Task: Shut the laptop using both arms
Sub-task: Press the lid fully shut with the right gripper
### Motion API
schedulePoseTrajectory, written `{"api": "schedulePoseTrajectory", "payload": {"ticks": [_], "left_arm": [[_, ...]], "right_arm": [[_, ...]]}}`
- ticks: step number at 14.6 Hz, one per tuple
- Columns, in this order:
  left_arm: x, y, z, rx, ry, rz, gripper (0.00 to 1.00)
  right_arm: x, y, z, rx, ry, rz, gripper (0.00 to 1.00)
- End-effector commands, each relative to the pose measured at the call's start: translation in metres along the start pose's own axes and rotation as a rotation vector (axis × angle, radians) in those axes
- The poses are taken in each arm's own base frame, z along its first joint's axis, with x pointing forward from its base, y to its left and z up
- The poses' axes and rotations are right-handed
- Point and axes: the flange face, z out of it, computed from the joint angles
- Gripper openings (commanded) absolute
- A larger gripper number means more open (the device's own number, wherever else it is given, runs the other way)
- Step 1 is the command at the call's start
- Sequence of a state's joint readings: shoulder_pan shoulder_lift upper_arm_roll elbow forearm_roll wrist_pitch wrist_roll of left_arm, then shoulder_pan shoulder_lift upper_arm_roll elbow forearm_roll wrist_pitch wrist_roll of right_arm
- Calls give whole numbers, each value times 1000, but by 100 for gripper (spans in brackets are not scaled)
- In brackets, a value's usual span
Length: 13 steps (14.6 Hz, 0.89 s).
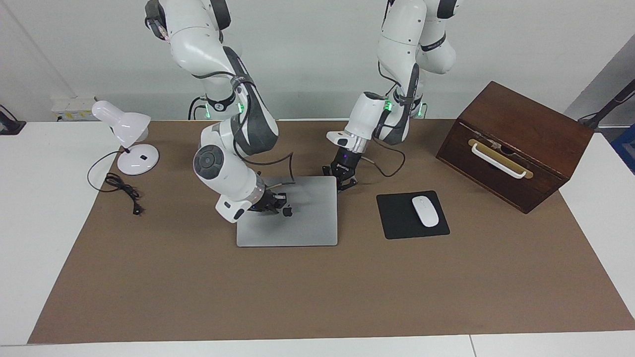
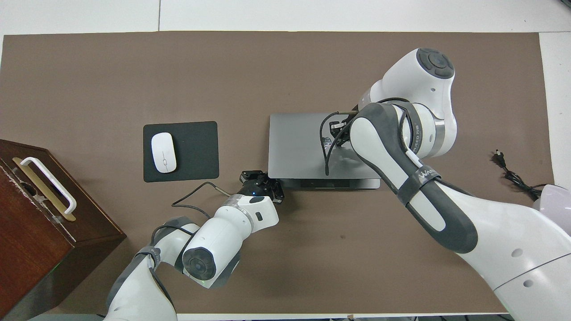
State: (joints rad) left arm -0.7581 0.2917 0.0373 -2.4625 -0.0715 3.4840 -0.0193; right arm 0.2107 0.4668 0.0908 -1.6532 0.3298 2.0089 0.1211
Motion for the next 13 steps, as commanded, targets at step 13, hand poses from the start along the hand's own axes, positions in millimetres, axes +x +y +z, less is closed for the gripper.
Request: {"api": "schedulePoseTrajectory", "payload": {"ticks": [13], "left_arm": [[-6,2,11,3,-4,26,0]], "right_arm": [[-17,-7,19,-5,19,13,0]]}}
